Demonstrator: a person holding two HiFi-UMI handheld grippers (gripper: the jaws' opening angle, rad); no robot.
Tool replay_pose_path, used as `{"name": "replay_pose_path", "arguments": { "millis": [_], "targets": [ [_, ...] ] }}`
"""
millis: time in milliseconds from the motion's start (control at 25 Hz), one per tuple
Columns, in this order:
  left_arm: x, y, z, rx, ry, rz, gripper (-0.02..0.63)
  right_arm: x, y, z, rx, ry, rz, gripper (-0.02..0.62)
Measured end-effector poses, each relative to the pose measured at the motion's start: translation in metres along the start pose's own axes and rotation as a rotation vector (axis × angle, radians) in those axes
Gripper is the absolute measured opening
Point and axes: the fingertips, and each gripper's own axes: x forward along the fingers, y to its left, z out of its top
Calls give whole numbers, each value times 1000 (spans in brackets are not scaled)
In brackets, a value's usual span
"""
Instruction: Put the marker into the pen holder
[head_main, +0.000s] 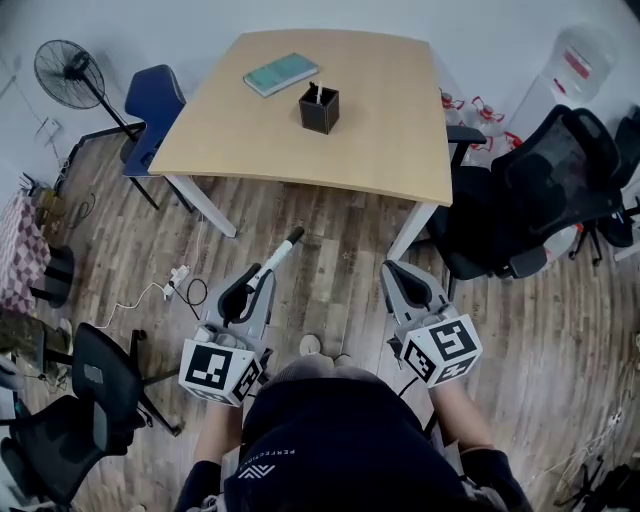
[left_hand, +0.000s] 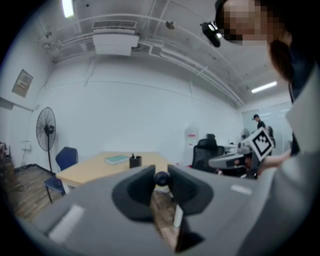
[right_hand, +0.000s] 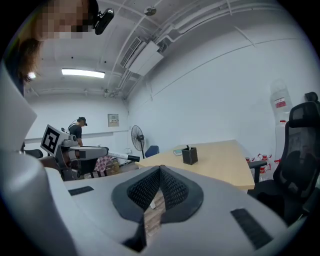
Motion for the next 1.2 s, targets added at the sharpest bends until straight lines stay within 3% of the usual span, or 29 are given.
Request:
{"name": "replay_pose_path", "arguments": {
  "millis": [160, 600, 920, 1200],
  "targets": [
    [7, -3, 1, 12, 8, -7, 74, 3, -5, 0, -12, 18, -4, 0],
    [22, 9, -3, 151, 65, 50, 74, 25, -6, -2, -40, 37, -3, 0],
    [48, 18, -4, 186, 87, 22, 74, 49, -8, -2, -48, 47, 12, 0],
    [85, 50, -18, 166, 121, -15, 74, 83, -23, -6, -65, 84, -5, 0]
  ]
}}
